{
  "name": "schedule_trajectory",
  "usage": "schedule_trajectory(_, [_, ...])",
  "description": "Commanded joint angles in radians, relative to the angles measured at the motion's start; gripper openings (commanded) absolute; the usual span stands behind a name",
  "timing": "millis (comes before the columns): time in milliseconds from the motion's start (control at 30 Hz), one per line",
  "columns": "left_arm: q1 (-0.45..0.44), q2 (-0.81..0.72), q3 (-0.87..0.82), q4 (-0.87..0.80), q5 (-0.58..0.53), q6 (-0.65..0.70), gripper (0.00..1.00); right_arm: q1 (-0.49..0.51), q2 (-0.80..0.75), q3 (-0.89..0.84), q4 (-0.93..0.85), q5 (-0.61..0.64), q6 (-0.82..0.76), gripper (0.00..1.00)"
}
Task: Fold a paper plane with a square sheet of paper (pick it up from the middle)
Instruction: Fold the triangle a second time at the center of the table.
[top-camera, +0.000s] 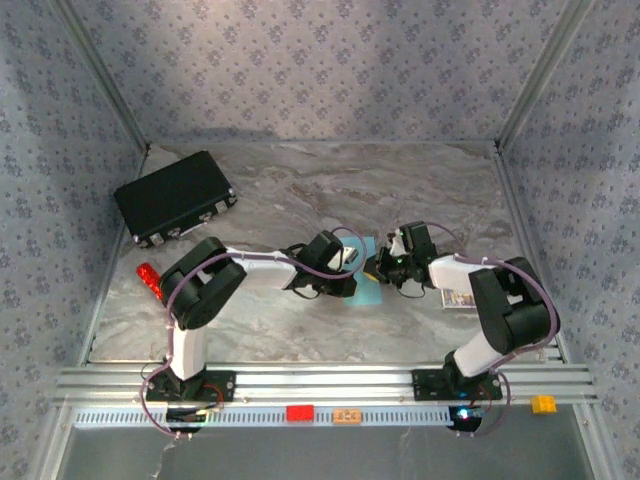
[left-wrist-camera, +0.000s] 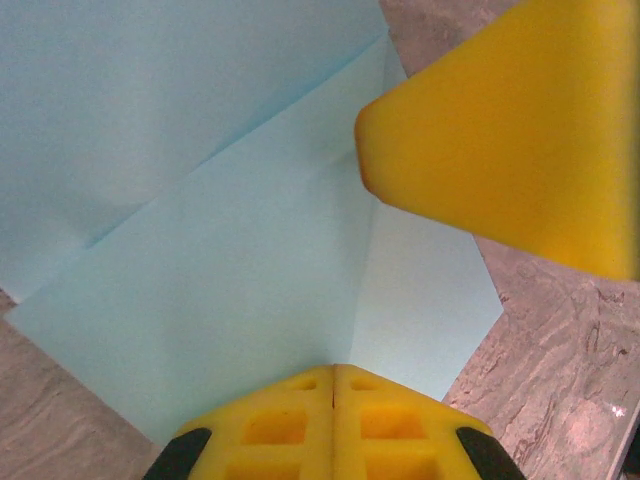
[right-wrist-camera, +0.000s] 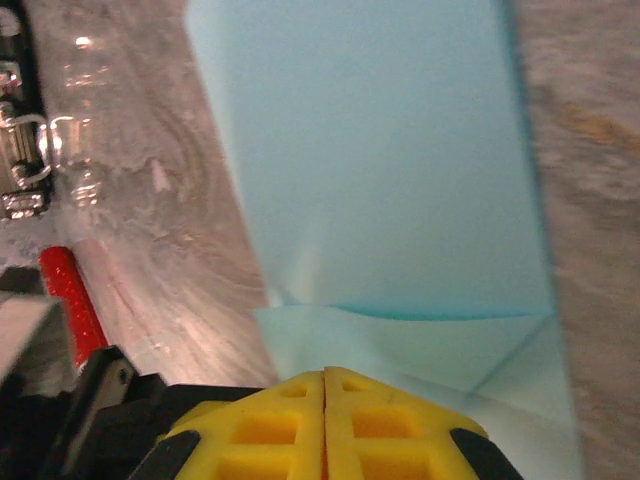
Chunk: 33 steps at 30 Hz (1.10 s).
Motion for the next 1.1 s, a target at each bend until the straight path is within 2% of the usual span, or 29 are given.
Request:
schedule_trajectory(0, [-0.009, 0.014, -0.032, -0.084, -0.022, -0.008, 0.01, 0.031, -0.006, 0.013, -0.039, 0.012, -0.010, 0.08])
schedule_trajectory(200, [-0.009, 0.000, -0.054, -0.063, -0.028, -0.019, 0.00, 0.028, 0.058, -0.034, 0.001, 0.058, 0.020, 0.07])
schedule_trajectory(767, [-0.007, 0.005, -0.059, -0.069, -0.028, -0.016, 0.00, -0.167, 0.138, 0.066, -0.064, -0.001, -0.092, 0.07])
schedule_trajectory(1067, [-0.007, -0.001, -0.057, -0.065, -0.028, -0.018, 0.00, -0.143, 0.025, 0.072, -0.083, -0.016, -0.082, 0.08])
